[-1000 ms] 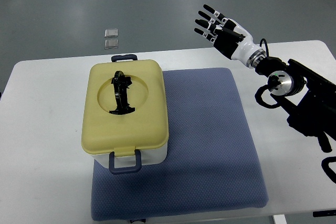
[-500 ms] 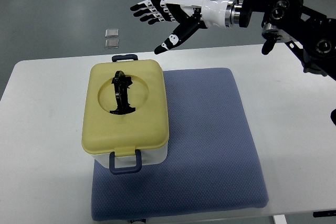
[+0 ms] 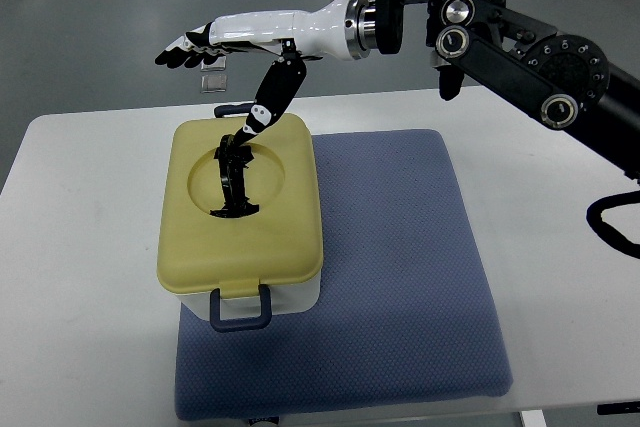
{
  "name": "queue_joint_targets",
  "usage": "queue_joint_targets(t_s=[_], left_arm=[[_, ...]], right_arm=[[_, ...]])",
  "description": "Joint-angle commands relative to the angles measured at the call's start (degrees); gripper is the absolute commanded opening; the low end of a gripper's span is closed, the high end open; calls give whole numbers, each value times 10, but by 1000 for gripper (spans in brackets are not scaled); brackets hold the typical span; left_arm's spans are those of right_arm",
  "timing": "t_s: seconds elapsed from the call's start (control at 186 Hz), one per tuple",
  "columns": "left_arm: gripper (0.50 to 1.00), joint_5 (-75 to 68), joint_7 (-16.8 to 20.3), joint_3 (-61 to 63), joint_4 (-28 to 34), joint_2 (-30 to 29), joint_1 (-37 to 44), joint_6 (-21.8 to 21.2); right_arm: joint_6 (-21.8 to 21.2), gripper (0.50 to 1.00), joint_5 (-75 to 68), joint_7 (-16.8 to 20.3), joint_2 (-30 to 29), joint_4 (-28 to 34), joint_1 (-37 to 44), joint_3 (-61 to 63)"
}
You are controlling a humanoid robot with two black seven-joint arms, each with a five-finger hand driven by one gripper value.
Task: Open white storage box with right hand
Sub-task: 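Lower the right hand and close its fingers around the black lid handle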
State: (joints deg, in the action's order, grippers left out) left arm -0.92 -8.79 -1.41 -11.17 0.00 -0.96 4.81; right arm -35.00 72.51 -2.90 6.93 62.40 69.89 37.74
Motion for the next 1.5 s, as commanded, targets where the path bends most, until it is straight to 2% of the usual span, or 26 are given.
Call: queue_joint_targets(t_s=[0.0, 0.645, 1.435, 1.495], left_arm=[[1000, 0, 0, 0, 0, 0, 0, 0], [1000, 0, -1, 0, 1, 0, 0, 0], [1000, 0, -2, 1, 0, 0, 0, 1], [1000, 0, -2, 2, 0, 0, 0, 1]], right_arm=[[0, 950, 0, 0, -17, -1, -16, 0], [0, 950, 81, -1, -17, -8, -50, 0], [0, 948, 85, -8, -46, -10, -71, -38], [14, 946, 86, -8, -46, -13, -71, -43]])
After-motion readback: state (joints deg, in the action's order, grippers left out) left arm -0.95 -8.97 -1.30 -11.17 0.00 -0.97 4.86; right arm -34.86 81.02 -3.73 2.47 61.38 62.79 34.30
